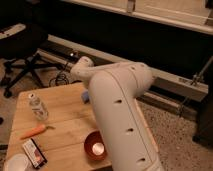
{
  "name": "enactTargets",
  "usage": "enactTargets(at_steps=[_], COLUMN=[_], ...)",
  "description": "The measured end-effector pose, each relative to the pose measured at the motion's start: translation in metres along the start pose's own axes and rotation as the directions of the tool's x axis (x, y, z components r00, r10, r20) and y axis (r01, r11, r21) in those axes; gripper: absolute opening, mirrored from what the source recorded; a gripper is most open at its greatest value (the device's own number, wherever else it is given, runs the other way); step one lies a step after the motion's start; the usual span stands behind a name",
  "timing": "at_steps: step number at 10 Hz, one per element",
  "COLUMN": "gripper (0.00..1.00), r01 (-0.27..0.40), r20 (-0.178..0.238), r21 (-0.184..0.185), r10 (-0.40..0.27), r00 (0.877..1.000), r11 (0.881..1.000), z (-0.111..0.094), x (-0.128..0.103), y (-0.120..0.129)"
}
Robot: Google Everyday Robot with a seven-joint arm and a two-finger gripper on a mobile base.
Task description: Wipe the white sponge on the table
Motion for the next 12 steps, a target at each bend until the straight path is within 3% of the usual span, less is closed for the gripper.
enactTargets(at_steps=[8,12], gripper=[0.15,0.15], r01=[0.019,0.098], r20=[-0.043,-0.042], r21=[-0.014,-0.038], r10=[-0.019,-0.1], r00=[0.999,0.994], r11=[1.0,0.994], z=[0.0,-0.01], x=[0.078,0.107], y=[-0.007,0.012])
